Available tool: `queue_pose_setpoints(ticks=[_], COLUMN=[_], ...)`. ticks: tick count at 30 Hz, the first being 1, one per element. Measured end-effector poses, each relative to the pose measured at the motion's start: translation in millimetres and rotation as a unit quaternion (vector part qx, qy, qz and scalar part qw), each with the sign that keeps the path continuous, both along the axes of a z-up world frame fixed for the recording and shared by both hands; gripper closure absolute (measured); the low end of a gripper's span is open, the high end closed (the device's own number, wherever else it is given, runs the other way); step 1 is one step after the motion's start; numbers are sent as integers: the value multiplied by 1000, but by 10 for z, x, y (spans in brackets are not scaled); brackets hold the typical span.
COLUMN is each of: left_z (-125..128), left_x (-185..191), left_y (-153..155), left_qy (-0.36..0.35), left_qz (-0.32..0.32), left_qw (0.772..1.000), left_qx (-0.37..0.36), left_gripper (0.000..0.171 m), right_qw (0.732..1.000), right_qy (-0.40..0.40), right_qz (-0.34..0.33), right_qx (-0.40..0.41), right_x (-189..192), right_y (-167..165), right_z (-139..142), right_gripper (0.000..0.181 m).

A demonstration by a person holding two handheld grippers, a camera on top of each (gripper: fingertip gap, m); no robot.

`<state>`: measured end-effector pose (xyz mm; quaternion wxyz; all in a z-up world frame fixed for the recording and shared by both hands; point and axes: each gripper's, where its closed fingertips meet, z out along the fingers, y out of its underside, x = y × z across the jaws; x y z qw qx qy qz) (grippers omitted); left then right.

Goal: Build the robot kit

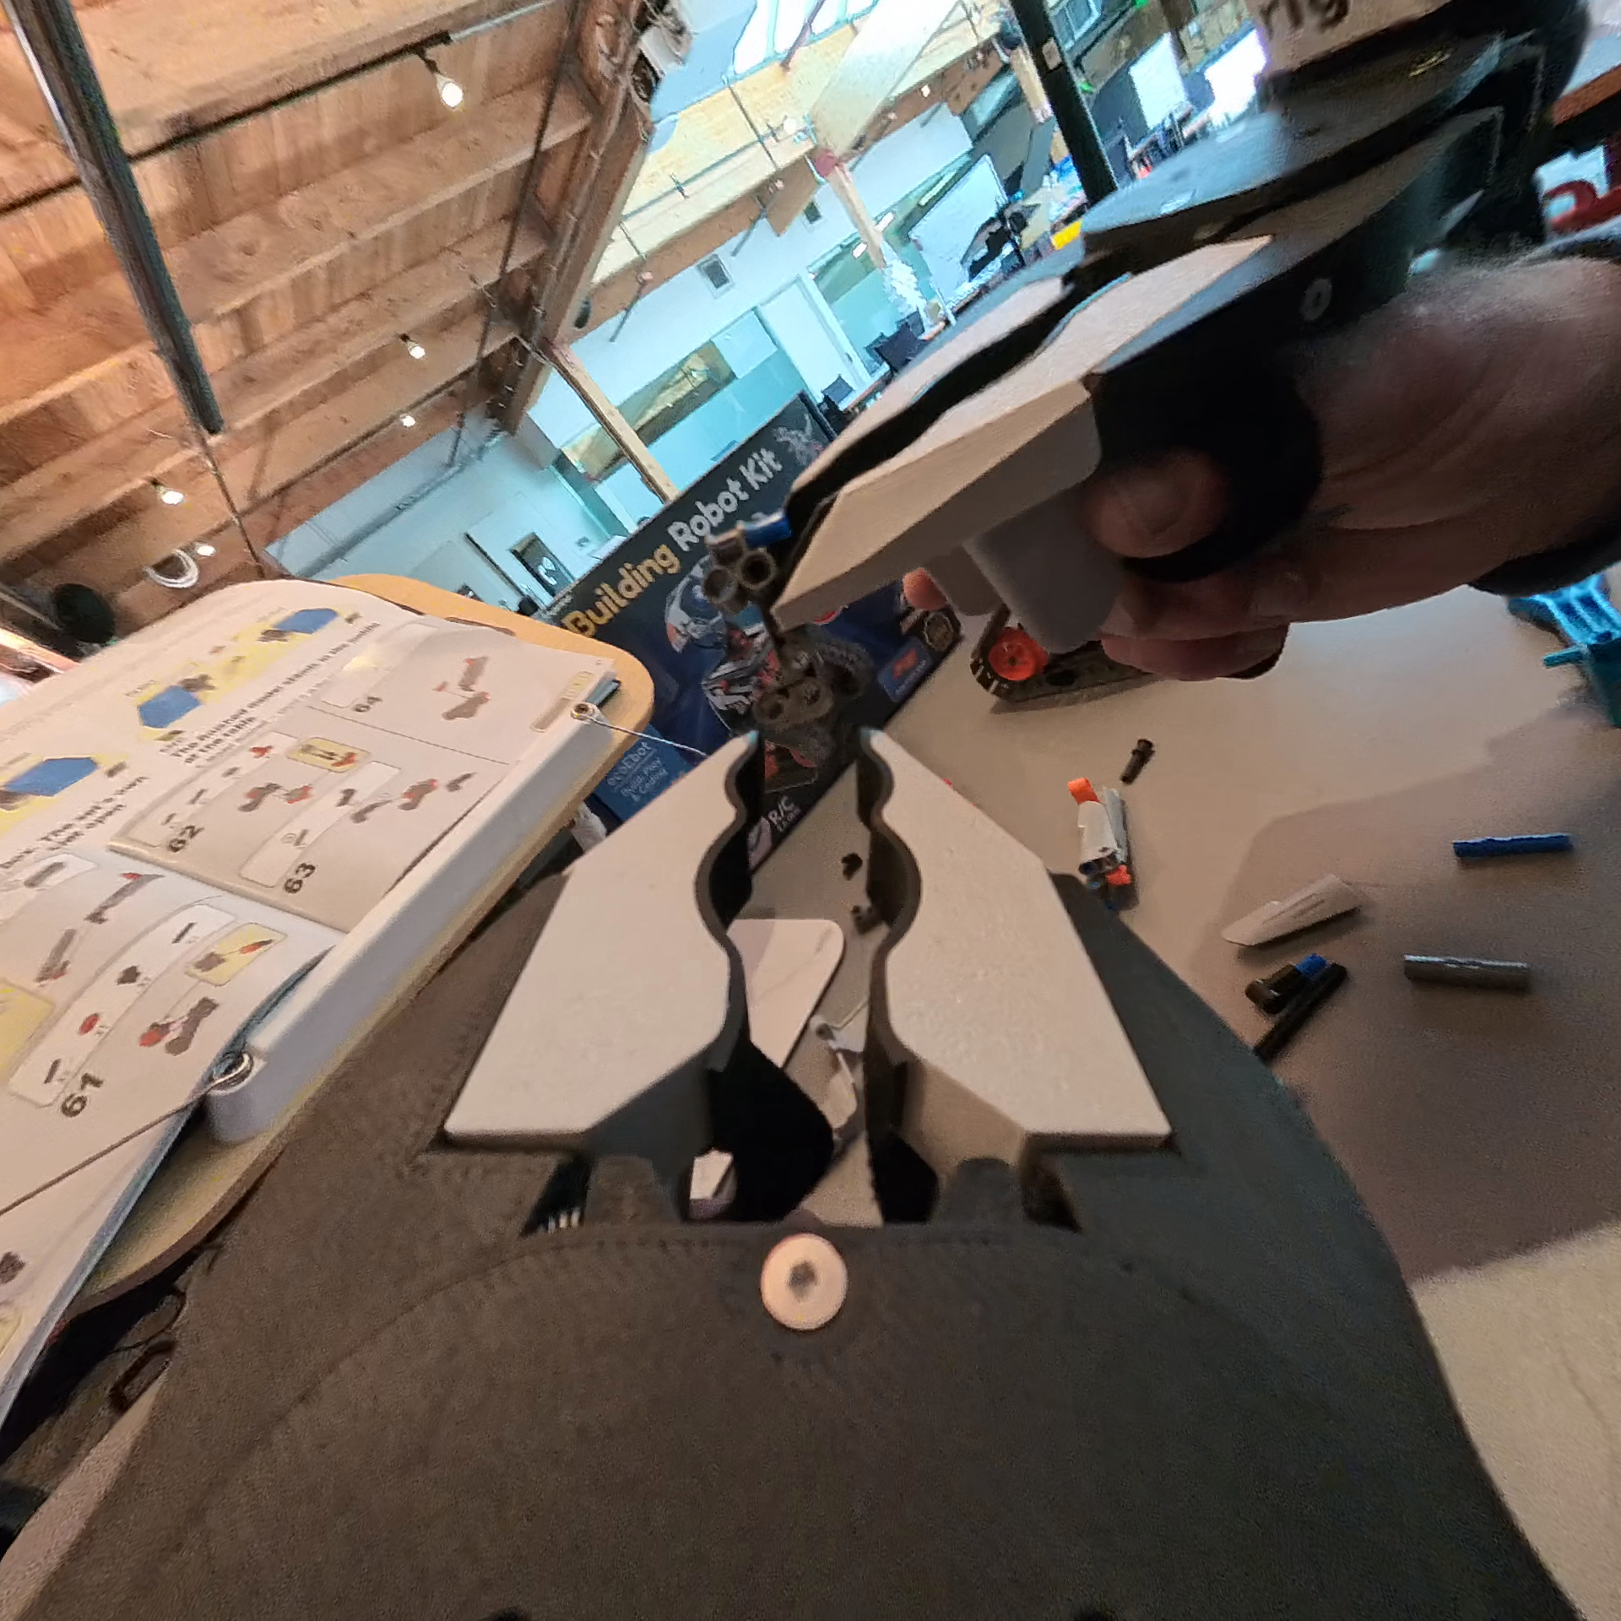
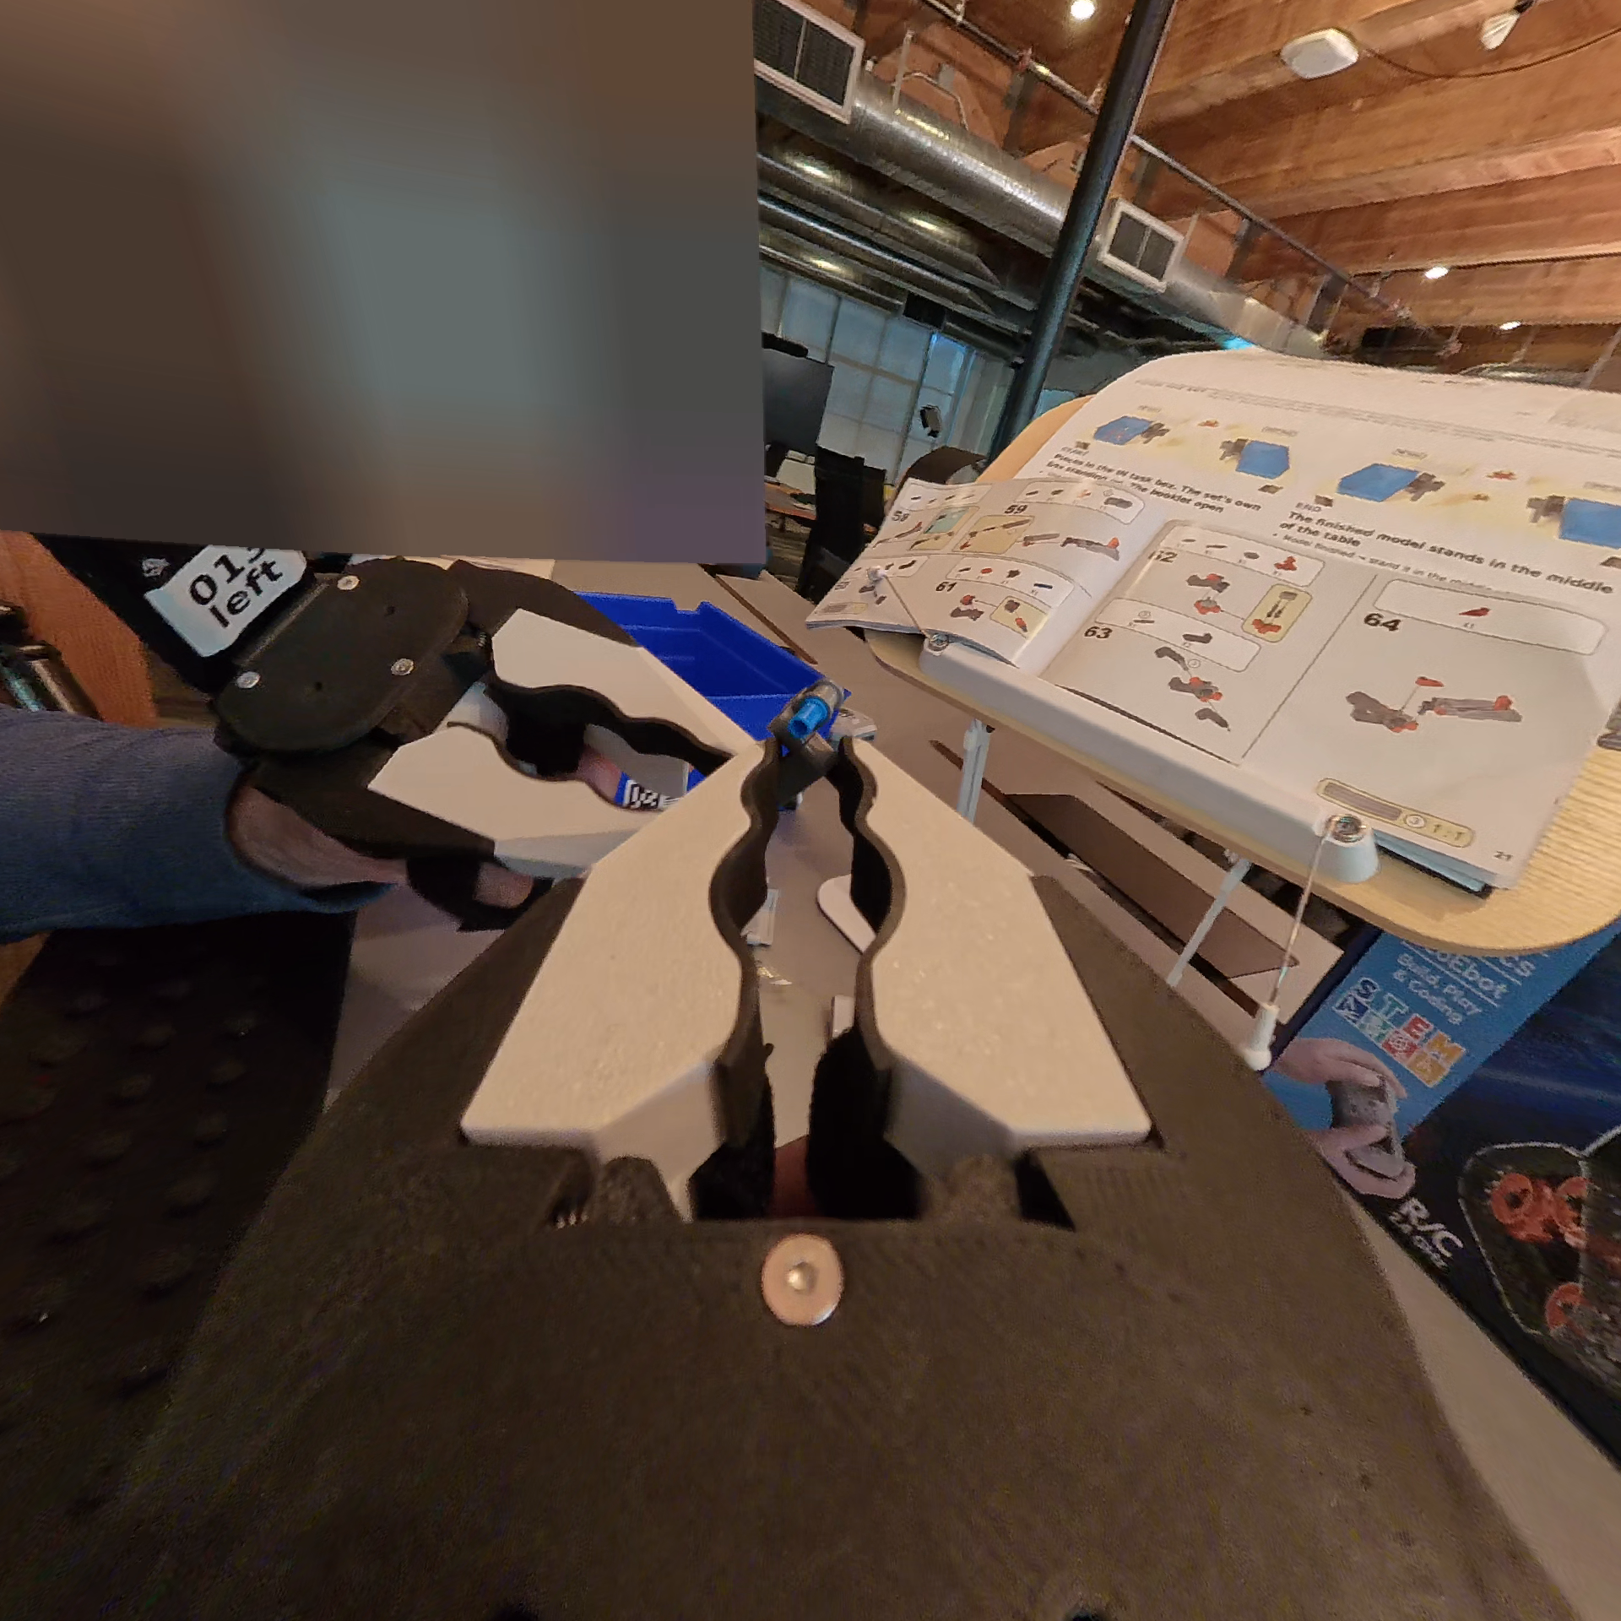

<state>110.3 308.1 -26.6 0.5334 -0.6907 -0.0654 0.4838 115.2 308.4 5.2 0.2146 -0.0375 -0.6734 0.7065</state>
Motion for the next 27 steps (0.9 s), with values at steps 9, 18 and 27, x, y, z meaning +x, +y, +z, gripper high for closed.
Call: queue_pose_setpoints(ticks=[9,18,27], left_z=[-45,-52,-125], left_x=[-25,-83,-48], left_y=[-145,-224,-98], left_qy=[-8,-17,-32], left_qz=[11,24,3], left_qw=[1000,999,999], left_qx=[-13,14,8], left_gripper=[169,158,152], right_qw=[992,999,999], right_qy=[81,-10,-39], right_qz=[-94,-40,10], right_qx=[18,-24,-35], right_x=[90,11,54], right_y=[-154,-66,-127], right_z=[-45,-64,-145], right_gripper=[170,170,171])
